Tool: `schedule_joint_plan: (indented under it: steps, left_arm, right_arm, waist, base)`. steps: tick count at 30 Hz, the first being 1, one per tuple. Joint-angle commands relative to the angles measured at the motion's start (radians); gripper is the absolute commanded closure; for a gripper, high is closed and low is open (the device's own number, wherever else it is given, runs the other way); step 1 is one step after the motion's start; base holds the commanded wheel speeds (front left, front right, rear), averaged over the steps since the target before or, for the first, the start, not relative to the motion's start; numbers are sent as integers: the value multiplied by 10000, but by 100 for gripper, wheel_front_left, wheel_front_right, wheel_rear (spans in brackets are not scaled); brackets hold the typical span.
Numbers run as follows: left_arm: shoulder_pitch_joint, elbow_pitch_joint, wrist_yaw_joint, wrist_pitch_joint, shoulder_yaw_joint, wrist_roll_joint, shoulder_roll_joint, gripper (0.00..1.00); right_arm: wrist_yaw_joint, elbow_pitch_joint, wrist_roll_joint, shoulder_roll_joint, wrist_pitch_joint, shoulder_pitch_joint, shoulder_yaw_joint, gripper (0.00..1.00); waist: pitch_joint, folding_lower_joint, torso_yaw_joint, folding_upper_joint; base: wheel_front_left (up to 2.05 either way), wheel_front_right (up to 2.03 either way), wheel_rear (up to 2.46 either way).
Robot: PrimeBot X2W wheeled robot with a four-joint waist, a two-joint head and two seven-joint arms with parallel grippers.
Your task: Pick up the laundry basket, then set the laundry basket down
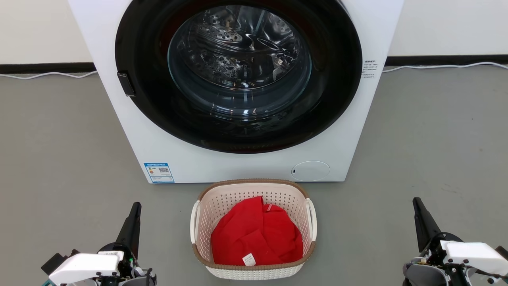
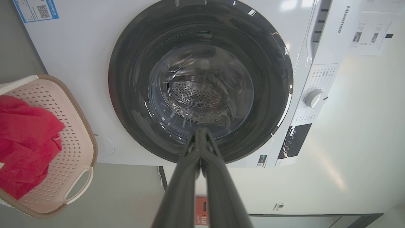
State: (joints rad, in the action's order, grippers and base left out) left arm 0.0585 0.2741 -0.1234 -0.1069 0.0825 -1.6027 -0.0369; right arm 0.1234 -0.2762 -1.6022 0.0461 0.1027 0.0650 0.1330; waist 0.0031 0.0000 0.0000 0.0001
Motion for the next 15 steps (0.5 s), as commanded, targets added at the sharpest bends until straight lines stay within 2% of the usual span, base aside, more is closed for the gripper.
schedule_joint_plan:
  steps: [1,15]
  left_arm:
    - [494,-292,-73,-60,309,-62,-133,100]
    - [494,-292,-73,-60,309,-62,-133,100]
  right_arm:
    - [73,315,-68,41,102,429,-196,100]
    - [73,315,-68,41,102,429,-196,100]
  waist:
    - [0,0,0,-1]
    - [0,0,0,-1]
  base:
    - [0,0,0]
    - [0,0,0]
